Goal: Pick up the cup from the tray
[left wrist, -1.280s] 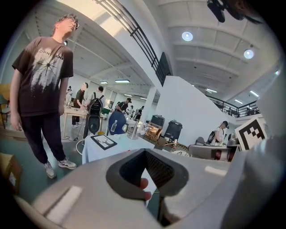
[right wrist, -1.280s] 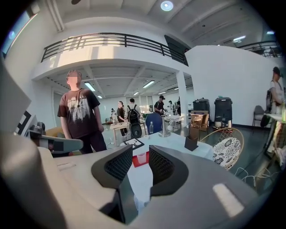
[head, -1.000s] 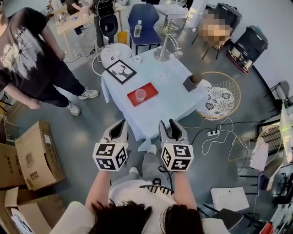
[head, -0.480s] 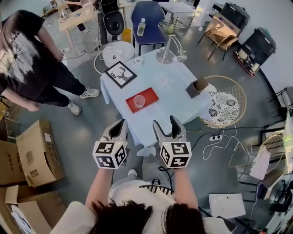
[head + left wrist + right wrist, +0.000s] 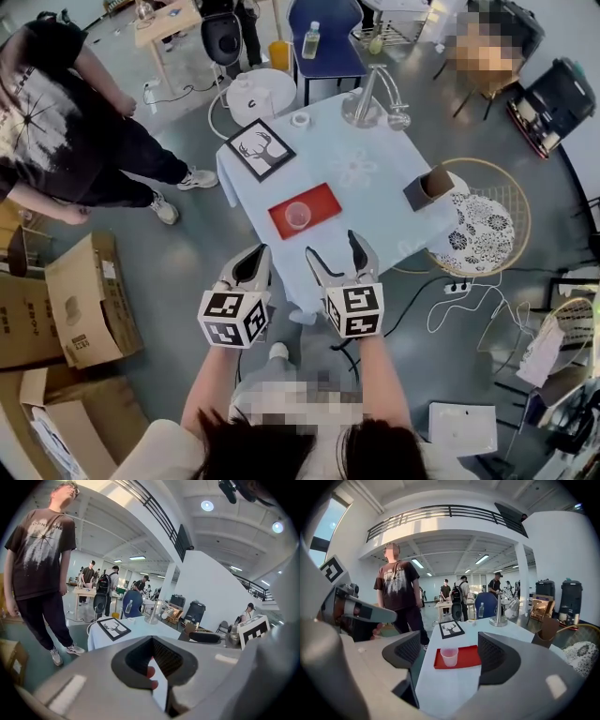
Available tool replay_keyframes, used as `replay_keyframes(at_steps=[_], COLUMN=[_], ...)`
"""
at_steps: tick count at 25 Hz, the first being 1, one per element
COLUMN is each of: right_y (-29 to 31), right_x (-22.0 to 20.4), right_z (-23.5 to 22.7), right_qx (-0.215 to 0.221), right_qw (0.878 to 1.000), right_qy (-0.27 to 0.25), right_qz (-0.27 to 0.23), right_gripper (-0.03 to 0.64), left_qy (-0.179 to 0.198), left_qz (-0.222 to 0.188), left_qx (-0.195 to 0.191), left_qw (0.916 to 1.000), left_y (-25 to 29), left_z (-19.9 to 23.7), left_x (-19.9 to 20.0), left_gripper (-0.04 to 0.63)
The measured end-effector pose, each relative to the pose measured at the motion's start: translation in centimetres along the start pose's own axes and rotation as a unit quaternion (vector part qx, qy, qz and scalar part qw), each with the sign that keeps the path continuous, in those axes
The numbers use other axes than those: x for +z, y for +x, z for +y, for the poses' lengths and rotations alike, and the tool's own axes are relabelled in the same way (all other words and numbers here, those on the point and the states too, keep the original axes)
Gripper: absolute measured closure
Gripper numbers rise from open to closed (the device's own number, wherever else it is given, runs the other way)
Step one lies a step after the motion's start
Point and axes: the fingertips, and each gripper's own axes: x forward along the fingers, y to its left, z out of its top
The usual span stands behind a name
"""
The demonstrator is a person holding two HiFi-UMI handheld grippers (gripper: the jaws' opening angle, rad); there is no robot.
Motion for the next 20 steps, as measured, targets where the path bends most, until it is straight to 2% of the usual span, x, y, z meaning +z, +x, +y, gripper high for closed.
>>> replay_keyframes(at_steps=[6, 11, 20], right_y=[4.1, 7.1, 11.0], right_x=[-1.7, -3.8, -6.6], right_z=[-0.5, -0.5, -0.6], right_qx=[0.033, 0.038, 0.049], right_qw=[0.999, 0.998, 0.997], right_qy=[0.002, -0.009, -0.013], right_qz=[0.02, 0.043, 0.063], right_gripper=[0.185, 0.181, 0.179], left_qy=[-0.016, -0.027, -0.04], left_qz=[0.01, 0.03, 0.042], left_qx=[0.02, 0.026, 0.039], left_qw=[0.9996, 0.9988, 0.9975], left_y=[2.3, 3.8, 6.6], left_z=[1.5, 2.2, 4.1], left_x=[-0.3, -1.2, -2.5], left_gripper=[0.595, 0.595, 0.595])
